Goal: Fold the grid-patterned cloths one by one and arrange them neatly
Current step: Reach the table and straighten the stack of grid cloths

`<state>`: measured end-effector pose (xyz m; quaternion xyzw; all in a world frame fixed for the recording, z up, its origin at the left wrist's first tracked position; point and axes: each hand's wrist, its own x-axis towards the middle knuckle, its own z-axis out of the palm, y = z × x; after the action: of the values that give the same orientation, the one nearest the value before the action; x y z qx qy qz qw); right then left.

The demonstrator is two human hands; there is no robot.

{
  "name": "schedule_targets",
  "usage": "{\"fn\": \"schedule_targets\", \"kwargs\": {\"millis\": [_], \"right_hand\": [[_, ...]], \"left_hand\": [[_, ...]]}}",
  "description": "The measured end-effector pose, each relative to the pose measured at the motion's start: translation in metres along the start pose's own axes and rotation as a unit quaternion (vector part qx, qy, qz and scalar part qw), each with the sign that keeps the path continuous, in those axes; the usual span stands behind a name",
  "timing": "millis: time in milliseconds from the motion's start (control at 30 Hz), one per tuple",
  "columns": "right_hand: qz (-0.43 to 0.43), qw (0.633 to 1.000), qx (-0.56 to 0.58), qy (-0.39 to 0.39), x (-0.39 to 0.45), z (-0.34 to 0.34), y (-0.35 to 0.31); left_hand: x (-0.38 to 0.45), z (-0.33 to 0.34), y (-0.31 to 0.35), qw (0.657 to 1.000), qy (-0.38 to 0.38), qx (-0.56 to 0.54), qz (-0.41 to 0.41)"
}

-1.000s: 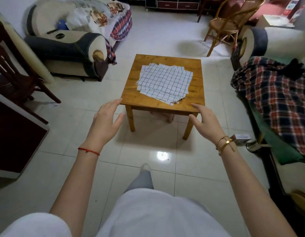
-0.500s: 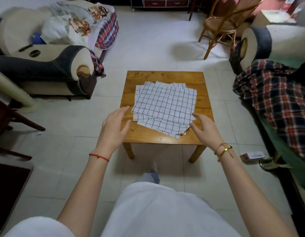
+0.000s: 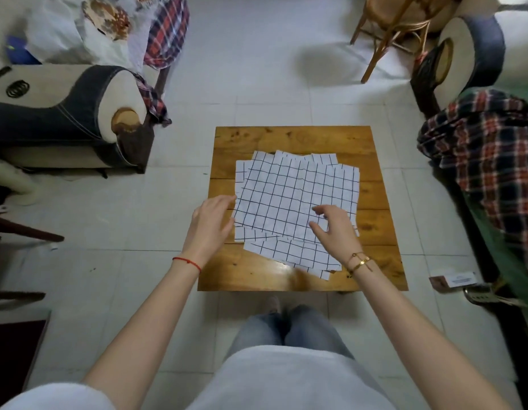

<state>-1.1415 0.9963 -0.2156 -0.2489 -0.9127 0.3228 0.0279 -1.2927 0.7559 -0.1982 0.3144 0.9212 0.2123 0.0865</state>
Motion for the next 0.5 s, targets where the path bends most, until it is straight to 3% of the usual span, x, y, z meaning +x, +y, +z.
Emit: {"fn": "schedule_targets", "kwargs": {"millis": [333,500], "right_hand": [[-0.002,0.992,-0.041,-0.118,0.093,0.142,0.044],[0.0,0.988,-0.069,-0.141,0.119,0.208,0.074]], "left_hand": [[0.072,0.122,-0.084,0.995,-0.099,0.004,-0.02],[0.095,0.178,-0.12,0.992,-0.122,0.012,-0.035]]}}
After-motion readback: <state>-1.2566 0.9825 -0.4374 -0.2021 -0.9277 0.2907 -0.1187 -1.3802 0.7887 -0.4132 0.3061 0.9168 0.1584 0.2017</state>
